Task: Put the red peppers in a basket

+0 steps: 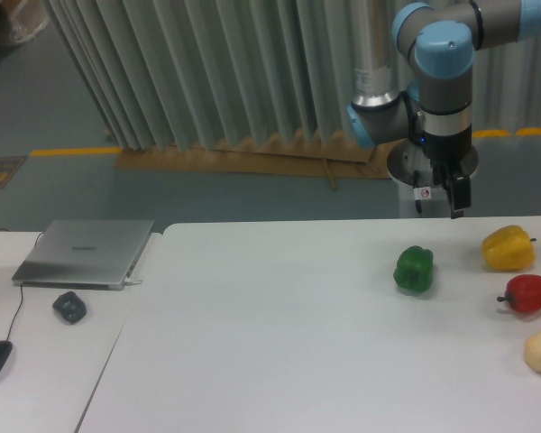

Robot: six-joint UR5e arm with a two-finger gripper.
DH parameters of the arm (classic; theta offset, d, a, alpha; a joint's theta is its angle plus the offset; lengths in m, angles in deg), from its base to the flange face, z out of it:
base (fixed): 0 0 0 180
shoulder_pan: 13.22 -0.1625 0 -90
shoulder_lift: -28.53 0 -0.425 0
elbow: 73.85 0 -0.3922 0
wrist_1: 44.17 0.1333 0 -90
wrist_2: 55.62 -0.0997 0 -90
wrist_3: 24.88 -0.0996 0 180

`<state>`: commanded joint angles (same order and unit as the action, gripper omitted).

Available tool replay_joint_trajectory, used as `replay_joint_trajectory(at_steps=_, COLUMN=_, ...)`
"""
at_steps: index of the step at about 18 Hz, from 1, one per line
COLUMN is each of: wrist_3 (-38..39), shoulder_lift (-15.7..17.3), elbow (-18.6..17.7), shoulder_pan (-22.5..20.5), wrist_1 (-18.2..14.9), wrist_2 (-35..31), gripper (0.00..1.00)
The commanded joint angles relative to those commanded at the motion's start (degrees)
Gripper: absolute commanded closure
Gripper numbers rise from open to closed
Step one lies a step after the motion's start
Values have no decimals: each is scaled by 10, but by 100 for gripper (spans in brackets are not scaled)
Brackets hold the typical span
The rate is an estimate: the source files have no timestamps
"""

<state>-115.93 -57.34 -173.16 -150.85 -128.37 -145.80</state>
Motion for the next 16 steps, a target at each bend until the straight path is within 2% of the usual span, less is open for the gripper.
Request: replay_joint_trajectory(at_steps=16, wrist_3=4, shoulder_lift=5, elbow=0, shoulder_pan=11, wrist_1=0, wrist_2=-5, gripper=0)
